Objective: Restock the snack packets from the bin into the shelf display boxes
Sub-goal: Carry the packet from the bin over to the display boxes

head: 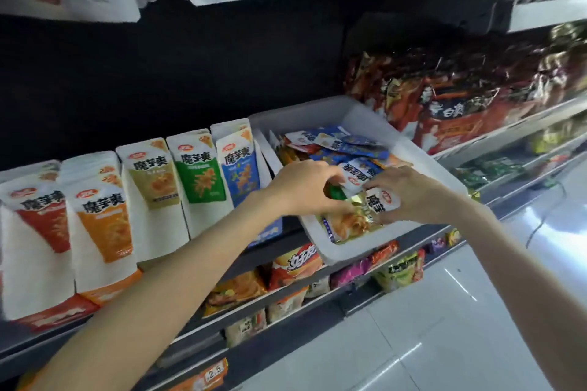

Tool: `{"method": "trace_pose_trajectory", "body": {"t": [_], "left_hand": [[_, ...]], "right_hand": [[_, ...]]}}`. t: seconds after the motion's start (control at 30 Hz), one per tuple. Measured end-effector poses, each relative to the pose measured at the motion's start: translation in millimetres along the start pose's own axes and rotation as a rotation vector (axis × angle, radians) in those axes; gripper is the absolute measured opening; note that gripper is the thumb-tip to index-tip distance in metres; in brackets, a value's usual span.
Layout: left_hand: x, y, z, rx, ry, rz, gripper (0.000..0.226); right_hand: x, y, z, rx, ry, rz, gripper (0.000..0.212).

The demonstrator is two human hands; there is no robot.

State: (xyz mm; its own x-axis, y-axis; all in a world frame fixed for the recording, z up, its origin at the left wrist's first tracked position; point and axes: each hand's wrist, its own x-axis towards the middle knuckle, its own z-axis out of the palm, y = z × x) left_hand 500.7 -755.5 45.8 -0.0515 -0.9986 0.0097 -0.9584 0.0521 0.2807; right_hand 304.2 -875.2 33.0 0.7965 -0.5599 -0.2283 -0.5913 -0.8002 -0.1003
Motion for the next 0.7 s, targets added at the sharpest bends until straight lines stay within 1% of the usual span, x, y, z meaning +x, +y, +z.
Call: {"method": "trace_pose_trajectory", "body": {"t": [0.03, 0.07, 0.1, 0.13, 0.2, 0.27, 0.37, 0.43, 0.5, 0.53, 0.6, 0.63, 0.7], "left_hand": [[11, 6, 2, 0.071, -0.108, -0.009, 0.06], [20, 12, 5, 0.138, -0.183, -0.01, 0.06], [27, 18, 8, 0.184, -0.214, -0.004, 0.056], [32, 21, 12, 0.204, -0.204, 0.007, 0.05], [35, 23, 14, 0.161, -0.145, 0.025, 0.037], [32, 17, 12, 0.018, -0.122, 0.04, 0.028], [25, 5, 12, -0.119, -0.07, 0.023, 0.029], [20, -1, 18, -0.162, 0.027, 0.005, 0.03], [17, -4, 22, -0.176, 0.105, 0.016, 0.025], [15, -5, 22, -0.21, 0.128, 0.027, 0.022], [13, -6, 16, -0.359, 0.178, 0.029, 0.016], [10, -6, 12, -0.445, 0.224, 0.022, 0.012], [3, -8, 2, -0.598, 0.346, -0.006, 0.007]], "right_hand": [[1, 2, -1, 0.007, 0.019, -0.009, 0.065], [2, 3, -1, 0.002, 0.029, -0.011, 0.064], [2, 2, -1, -0.015, 0.043, -0.019, 0.064], [2, 1, -2, -0.026, 0.059, -0.024, 0.063], [1, -1, -5, -0.004, 0.109, -0.031, 0.06], [-3, 2, -8, 0.096, 0.173, -0.019, 0.053], [-7, 7, -12, 0.222, 0.306, 0.003, 0.041], [-7, 8, -10, 0.244, 0.412, 0.009, 0.033], [-4, 5, -9, 0.245, 0.505, -0.005, 0.024], [-3, 2, -9, 0.284, 0.55, -0.012, 0.018], [-3, -7, -17, 0.458, 0.649, -0.001, 0.01], [-4, -12, -23, 0.551, 0.695, 0.005, 0.01], [-6, -22, -38, 0.683, 0.706, -0.006, 0.013]]}}
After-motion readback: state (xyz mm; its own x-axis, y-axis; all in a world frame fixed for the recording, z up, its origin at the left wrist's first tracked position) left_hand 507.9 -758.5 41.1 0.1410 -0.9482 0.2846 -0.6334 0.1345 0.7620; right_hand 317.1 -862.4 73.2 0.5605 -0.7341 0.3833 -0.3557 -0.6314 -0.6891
